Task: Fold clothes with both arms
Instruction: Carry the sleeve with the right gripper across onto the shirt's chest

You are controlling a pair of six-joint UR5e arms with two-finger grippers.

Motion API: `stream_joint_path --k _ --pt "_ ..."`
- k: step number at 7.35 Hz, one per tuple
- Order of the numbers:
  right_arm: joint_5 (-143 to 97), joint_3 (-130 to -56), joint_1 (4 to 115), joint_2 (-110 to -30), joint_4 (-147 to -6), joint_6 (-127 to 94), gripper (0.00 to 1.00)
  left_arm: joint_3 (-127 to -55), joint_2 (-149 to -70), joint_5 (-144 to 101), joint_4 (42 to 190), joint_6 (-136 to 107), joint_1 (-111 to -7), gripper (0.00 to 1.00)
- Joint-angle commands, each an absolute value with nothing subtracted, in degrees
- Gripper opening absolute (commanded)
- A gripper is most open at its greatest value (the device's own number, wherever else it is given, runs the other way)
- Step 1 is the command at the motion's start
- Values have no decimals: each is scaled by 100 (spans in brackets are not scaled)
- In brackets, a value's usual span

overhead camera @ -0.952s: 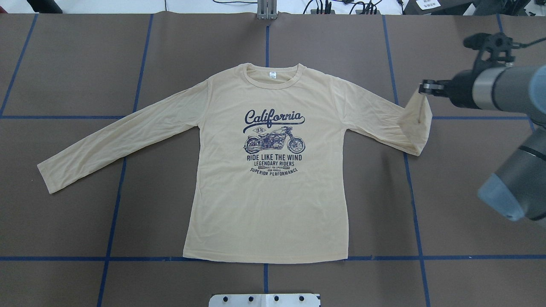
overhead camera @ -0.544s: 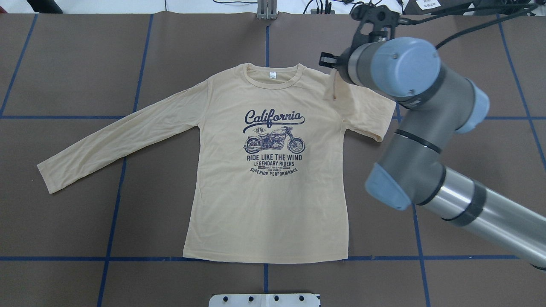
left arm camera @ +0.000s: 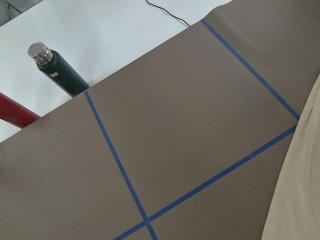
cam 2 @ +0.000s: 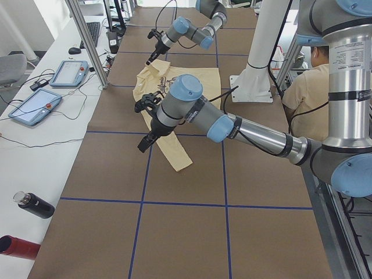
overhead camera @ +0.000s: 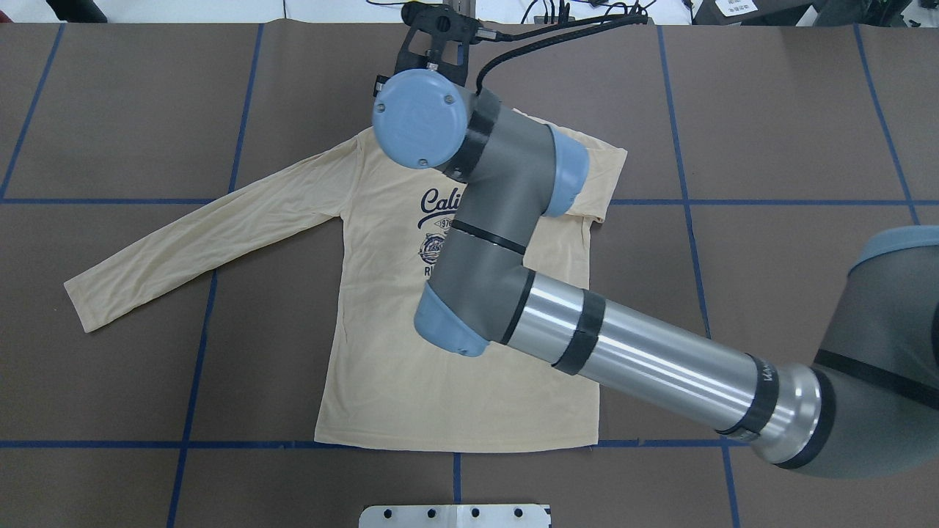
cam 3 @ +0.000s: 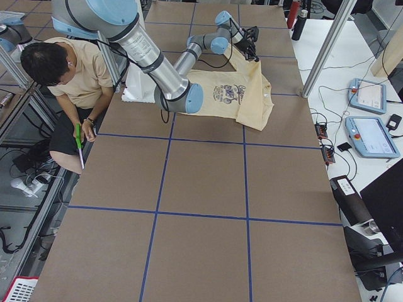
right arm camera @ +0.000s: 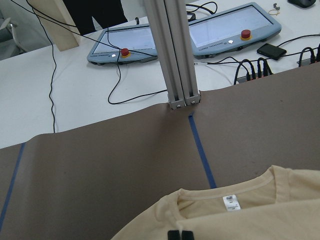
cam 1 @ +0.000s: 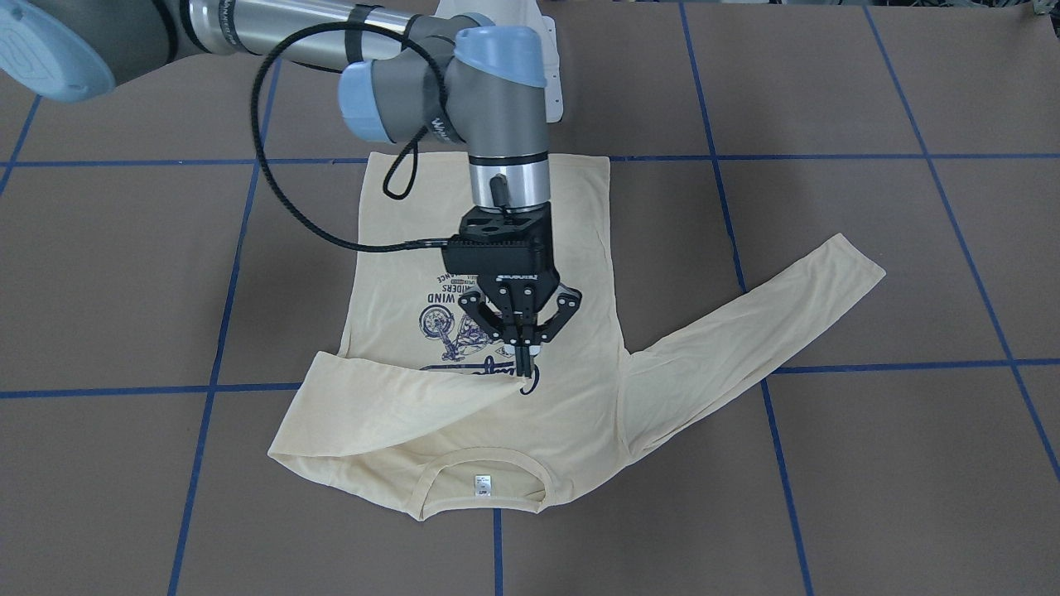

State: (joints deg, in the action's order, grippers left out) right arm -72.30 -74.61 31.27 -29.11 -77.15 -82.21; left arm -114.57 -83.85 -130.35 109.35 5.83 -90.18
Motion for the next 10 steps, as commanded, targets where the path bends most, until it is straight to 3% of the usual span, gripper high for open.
stream_joint_path --k 1,2,3,4,8,9,10 --pt "-6971 -6079 2796 -1806 -7717 -8682 0 -11443 -8385 -13025 10934 580 -9018 100" --pt "-6970 -5847 2760 -1628 -7717 -8840 19 -11435 -8385 -13025 10934 571 -9018 100" --pt "-6970 -5210 2734 -1174 -7717 -8929 98 -11426 -8385 -13025 10934 571 -9018 100" --pt "-7057 -4803 2733 -804 -7708 -9226 99 -11434 -8385 -13043 10934 571 -9018 100" --pt "-8704 -4904 3425 -799 -8443 -8644 99 -11443 -8402 -13069 10934 589 -8878 100" --pt "-9423 -5122 3784 -1026 -8594 -8118 99 -11443 -8455 -13069 10942 580 -8538 100" --pt "-9787 -5977 4014 -1681 -8735 -7616 99 -11452 -8481 -13061 11021 128 -8238 100"
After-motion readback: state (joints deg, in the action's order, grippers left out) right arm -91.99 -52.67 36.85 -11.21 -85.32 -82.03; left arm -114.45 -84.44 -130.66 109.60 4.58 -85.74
